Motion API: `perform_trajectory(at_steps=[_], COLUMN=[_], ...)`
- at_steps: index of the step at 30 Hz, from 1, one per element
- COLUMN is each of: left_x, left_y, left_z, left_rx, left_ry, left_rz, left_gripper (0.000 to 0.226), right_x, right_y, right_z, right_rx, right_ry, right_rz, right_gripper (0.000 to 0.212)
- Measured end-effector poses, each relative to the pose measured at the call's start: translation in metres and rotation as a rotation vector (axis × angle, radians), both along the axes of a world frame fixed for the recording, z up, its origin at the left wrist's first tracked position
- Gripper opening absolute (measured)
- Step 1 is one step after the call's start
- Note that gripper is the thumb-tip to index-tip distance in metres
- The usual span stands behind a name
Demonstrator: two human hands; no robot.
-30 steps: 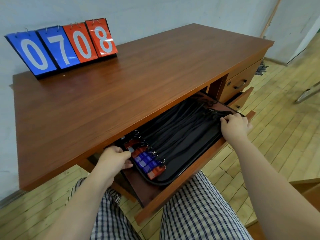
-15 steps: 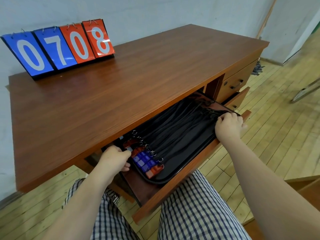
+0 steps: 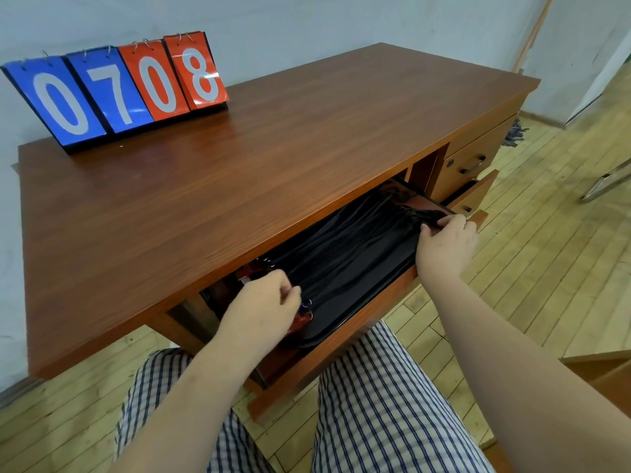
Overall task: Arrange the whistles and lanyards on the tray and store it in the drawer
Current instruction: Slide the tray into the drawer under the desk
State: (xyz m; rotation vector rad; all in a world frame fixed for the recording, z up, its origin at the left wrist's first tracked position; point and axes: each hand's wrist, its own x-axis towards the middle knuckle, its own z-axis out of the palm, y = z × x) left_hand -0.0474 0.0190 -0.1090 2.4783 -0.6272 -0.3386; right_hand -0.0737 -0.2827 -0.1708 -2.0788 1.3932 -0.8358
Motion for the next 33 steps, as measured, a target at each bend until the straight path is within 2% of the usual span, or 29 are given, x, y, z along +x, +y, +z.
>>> perform_trajectory(at_steps=[4,8,10,13,16,21,28,33], left_x=[-0.012,-0.018,-0.019,-0.015,-0.009,-0.004,0.009,0.016], left_y=[-0.019,-0.027,-0.027,-0.023,-0.020,-0.021,-0.022,-0.022], left_z=[-0.003,-0.018,-0.030,-0.045,-0.051,-0.058,-0.067,-0.069], left_rx=[-0.035,0.020,0.014,-0.013,-0.043,-0.040,-0.042,0.043], left_ry=[0.001,-0.176,-0.266,-0.362,-0.437,-0.550,-0.579,-0.554], left_rz=[-0.188,-0.332,-0.380,-0.347,-0.269,-0.198,-0.143,-0.113], left_gripper=[0.034,0.039,0.033,0.016,0.015,0.022,0.037,0.061], right_x=[0.008,0.015,0.019,0.022,0.024,0.033,0.044,0.049], right_y=[0.001,0.003,0.004,0.010,0.023,0.048,0.067,0.080], right_z=[0.002,0.004,0.003,0.001,-0.005,-0.017,-0.007,-0.007], right_rx=[0.034,0.071,0.078,0.064,0.068,0.012,0.186,0.159], right_ry=[-0.043,-0.043,-0.055,-0.066,-0.118,-0.177,-0.235,-0.143], right_rz=[0.008,0.031,0.045,0.100,0.152,0.207,0.289,0.401], right_gripper=[0.019,0.018,0.015,0.009,0.007,0.022,0.050,0.065])
